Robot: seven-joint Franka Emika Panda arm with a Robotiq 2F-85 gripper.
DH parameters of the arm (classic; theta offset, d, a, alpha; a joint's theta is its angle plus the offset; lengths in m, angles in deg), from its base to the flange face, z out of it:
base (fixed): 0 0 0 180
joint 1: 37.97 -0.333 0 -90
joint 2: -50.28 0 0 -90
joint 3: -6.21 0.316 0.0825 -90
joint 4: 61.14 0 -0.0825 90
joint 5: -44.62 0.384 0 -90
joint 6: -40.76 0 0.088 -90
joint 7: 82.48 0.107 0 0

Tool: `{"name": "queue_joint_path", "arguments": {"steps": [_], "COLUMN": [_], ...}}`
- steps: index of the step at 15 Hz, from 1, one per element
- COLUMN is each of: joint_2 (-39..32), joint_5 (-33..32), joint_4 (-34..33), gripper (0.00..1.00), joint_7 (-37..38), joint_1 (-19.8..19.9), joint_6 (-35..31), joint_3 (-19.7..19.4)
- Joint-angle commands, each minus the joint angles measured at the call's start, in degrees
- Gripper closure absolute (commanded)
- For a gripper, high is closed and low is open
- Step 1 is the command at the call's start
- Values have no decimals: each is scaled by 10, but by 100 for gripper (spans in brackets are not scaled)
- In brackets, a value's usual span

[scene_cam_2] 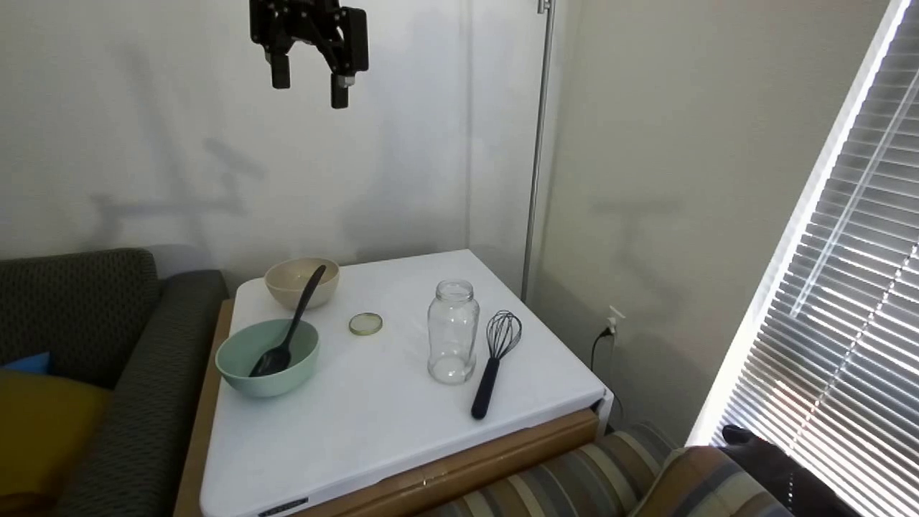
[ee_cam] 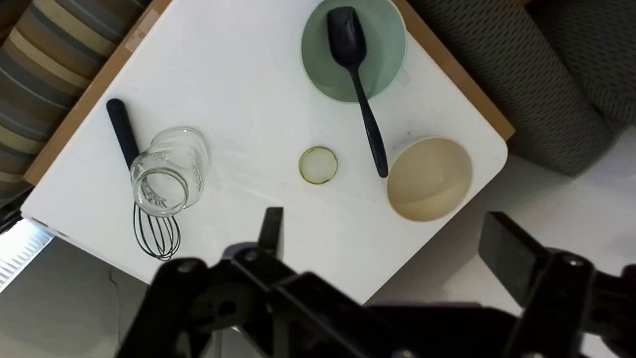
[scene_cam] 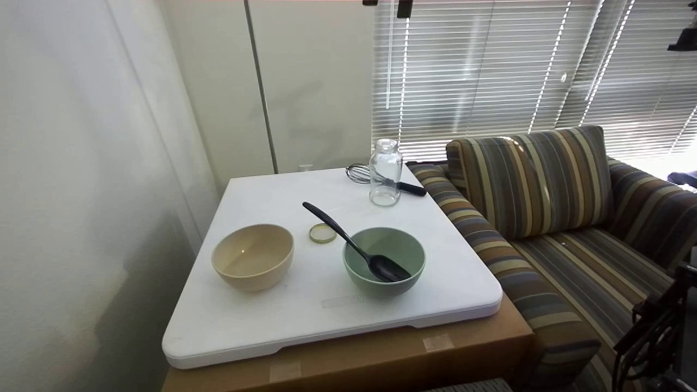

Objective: Move the lid to the right

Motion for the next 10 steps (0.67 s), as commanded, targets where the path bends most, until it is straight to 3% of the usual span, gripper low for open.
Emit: {"name": "queue_joint_path", "arguments": {"steps": [1, 7, 10], "joint_2": [-88, -202, -248], "joint_5": [1, -2, -7], "joint_4": [-74, -112, -126], "gripper": [0, 0, 0], "joint_7": [80, 227, 309], "joint_1": [6, -15, -28], "joint_6": [-50, -222, -257], "joint_3": [21, 23, 13]}}
